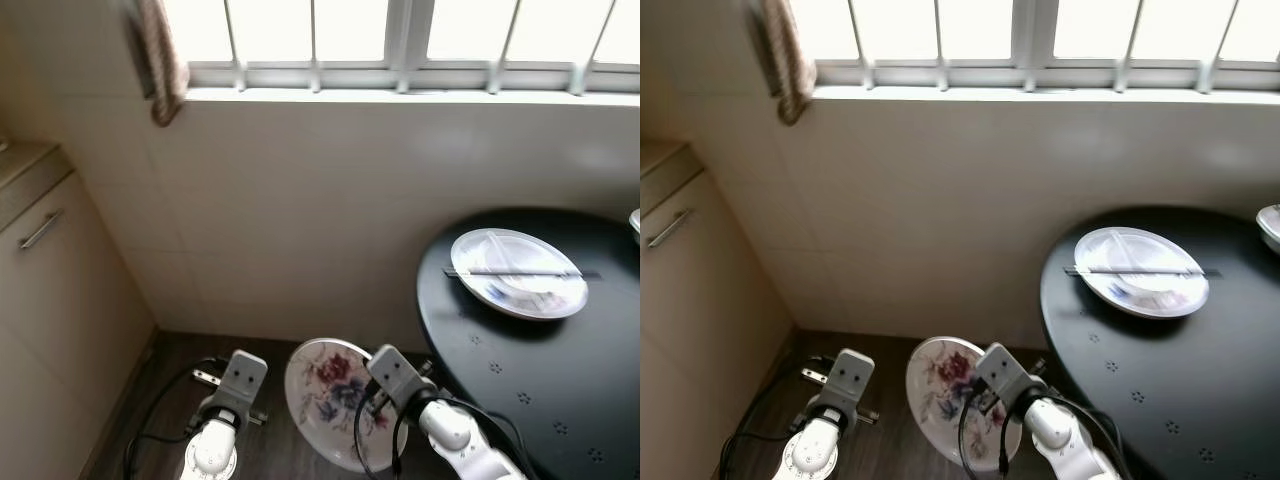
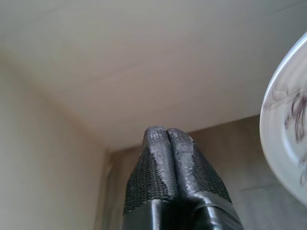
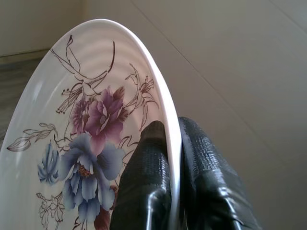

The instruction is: Kitchen organization

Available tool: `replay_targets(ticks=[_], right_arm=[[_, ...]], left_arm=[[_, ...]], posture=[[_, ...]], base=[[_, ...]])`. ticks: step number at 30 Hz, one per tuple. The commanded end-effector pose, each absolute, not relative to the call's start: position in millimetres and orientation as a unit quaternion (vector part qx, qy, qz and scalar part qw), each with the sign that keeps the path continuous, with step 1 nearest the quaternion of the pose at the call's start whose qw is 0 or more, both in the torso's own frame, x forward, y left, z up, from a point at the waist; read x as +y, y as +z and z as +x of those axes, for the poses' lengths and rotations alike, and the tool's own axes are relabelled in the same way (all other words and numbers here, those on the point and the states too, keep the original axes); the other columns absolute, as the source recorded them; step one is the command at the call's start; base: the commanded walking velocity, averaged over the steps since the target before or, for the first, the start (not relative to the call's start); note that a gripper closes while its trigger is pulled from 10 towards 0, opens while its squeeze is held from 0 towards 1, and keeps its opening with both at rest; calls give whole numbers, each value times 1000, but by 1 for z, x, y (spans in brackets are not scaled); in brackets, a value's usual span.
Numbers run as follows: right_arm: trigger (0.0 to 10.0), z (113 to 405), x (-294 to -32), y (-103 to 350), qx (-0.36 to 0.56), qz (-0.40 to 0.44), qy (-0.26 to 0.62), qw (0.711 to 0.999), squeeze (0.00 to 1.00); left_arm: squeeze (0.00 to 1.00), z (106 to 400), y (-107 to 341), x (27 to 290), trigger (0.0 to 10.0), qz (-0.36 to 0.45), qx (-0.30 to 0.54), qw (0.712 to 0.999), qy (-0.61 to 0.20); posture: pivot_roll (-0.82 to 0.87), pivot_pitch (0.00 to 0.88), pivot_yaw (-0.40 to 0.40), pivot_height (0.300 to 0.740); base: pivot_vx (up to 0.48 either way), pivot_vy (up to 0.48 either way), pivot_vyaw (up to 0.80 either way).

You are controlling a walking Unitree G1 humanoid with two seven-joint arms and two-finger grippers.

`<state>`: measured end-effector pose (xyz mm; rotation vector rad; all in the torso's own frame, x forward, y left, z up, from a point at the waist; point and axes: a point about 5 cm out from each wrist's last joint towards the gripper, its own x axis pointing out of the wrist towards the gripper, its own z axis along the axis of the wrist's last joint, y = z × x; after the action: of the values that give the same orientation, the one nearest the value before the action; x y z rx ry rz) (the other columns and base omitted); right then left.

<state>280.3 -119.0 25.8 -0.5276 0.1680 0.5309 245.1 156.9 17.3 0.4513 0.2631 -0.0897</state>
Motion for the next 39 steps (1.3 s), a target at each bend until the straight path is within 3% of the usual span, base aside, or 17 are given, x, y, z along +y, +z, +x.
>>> replay_targets(ticks=[1, 16, 17, 22, 23, 24, 25, 26, 27, 36, 39], right_arm=[[0, 284, -108, 34, 53, -256, 269, 927, 0], [0, 291, -111, 36, 45, -251, 244, 936, 0], [1255, 292, -112, 37, 44, -249, 238, 938, 0], [1020, 296, -115, 40, 38, -244, 223, 943, 0], [1373, 296, -115, 41, 36, -244, 221, 943, 0], [2588, 297, -115, 42, 34, -244, 218, 944, 0], [2588, 297, -115, 42, 34, -244, 218, 944, 0], [4902, 298, -115, 43, 31, -244, 215, 945, 0], [10000, 299, -114, 44, 29, -243, 212, 946, 0], [10000, 310, -115, 67, -25, -216, 172, 961, 0], [10000, 318, -117, 88, -68, -167, 139, 974, 0]], left_arm=[[0, 241, 12, 163, 10000, 225, 145, 963, -38], [0, 242, 12, 162, 10000, 221, 143, 964, -38], [0, 243, 13, 162, 10000, 220, 141, 964, -38], [0, 243, 14, 162, 10000, 218, 135, 966, -36], [0, 243, 15, 163, 10000, 216, 131, 967, -34], [0, 244, 17, 163, 10000, 214, 123, 969, -29], [0, 244, 17, 163, 10000, 214, 123, 969, -29], [0, 245, 19, 164, 10000, 212, 116, 970, -25], [0, 245, 20, 165, 10000, 211, 112, 971, -23], [0, 251, 39, 168, 10000, 202, 58, 978, -3], [0, 257, 48, 172, 10000, 198, 35, 979, 8]], posture=[[-42, 0, -21, 740], [-41, 0, -26, 740], [-42, 0, -24, 740], [-42, 0, -26, 740], [-43, 0, -25, 740], [-43, 0, -25, 740], [-43, 0, -25, 740], [-41, 0, -26, 740], [-41, 0, -26, 740], [-36, 0, -27, 740], [-35, 0, -29, 740]], base=[[0, 0, 800], [0, 0, 776], [0, 0, 0], [0, 0, 0], [0, 0, 0], [0, 0, 0], [0, 0, 0], [277, 0, 0], [307, 0, 0], [355, 0, 0], [382, 0, 0]])
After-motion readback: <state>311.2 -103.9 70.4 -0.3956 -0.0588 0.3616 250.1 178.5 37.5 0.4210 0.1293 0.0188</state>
